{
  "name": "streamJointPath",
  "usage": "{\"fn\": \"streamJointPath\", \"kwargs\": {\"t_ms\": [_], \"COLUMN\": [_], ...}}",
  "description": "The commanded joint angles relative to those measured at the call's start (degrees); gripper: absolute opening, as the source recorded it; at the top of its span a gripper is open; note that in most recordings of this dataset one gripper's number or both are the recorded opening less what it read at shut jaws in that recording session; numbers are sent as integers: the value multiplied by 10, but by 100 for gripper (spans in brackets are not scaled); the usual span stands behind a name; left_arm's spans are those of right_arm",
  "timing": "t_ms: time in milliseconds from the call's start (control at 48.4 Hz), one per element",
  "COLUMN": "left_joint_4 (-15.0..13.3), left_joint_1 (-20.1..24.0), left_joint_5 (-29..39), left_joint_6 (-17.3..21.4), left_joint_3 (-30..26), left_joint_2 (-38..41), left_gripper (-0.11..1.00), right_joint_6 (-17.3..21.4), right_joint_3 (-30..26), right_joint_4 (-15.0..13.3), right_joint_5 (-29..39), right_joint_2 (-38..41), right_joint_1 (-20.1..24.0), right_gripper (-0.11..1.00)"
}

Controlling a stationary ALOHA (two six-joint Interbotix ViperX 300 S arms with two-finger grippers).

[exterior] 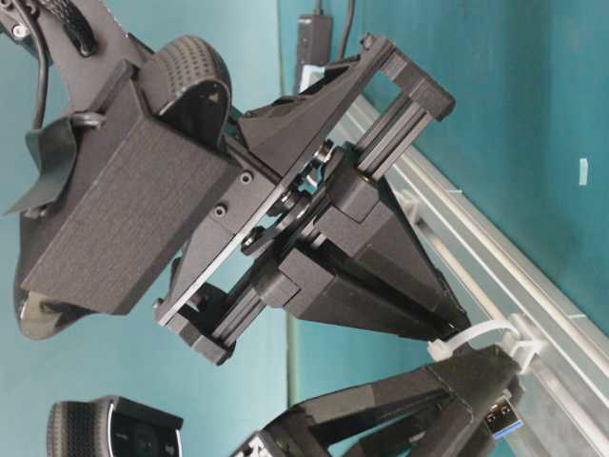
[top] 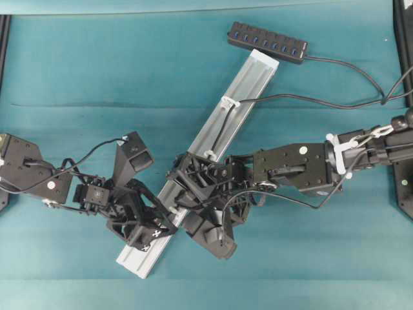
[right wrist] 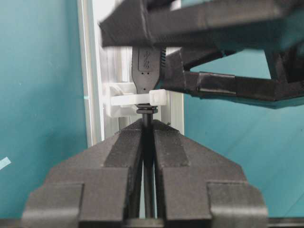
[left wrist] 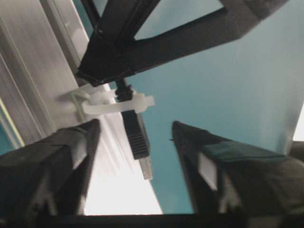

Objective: Pass the USB cable through three rings with both arms.

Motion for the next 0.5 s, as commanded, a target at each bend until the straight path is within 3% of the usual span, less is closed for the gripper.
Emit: {"fn": "streamJointPath", "kwargs": {"t_ms": [0, 165, 248, 476], "left_joint_4": [3, 3, 3, 3], "left_joint_1": [1, 1, 1, 1], "left_joint_5": [-2, -3, -3, -2], "left_joint_6": [-1, -1, -2, -3], "left_joint_3": [-12, -14, -15, -13], "left_joint_2": [-3, -3, -4, -7], "left_gripper": [64, 27, 14, 13], "right_joint_6": [3, 6, 11, 10], "right_joint_3": [-6, -5, -4, -4], "right_joint_4": [2, 2, 2, 2], "right_joint_5": [-5, -4, -3, 0], "right_joint_2": [-1, -1, -2, -2], "right_joint_1": [6, 6, 6, 6], "right_gripper": [7, 7, 7, 7]}}
